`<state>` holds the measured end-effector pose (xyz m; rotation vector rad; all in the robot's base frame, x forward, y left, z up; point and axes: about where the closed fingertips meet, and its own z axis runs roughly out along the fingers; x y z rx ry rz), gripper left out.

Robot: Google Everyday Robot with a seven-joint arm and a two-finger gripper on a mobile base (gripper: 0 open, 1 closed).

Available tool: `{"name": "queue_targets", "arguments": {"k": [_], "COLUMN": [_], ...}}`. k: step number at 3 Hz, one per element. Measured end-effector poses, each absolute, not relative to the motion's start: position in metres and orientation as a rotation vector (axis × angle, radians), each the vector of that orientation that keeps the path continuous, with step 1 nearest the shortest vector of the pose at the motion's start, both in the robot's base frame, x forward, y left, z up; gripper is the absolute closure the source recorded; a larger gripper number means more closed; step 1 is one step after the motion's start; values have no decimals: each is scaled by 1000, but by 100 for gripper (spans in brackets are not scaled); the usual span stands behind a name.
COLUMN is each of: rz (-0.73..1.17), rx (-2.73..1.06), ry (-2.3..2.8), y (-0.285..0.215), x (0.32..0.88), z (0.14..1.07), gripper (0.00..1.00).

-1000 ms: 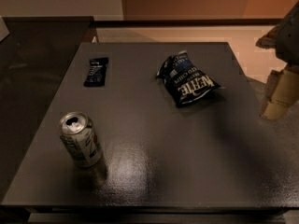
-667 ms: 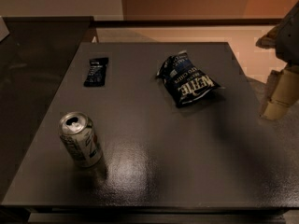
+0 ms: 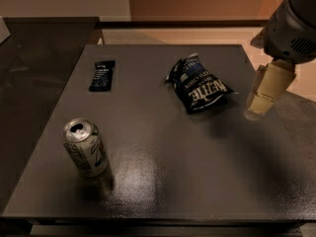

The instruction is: Pick blue chip bag

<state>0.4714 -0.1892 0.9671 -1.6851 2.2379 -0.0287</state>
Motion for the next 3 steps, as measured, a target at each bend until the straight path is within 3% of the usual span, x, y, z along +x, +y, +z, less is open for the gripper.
{"name": "queue_targets", "arguments": {"k": [3], "rz": [123], "rx": [-1525], "ry": [2323], "y": [-143], "x": [550], "z": [919], "gripper": [0]}}
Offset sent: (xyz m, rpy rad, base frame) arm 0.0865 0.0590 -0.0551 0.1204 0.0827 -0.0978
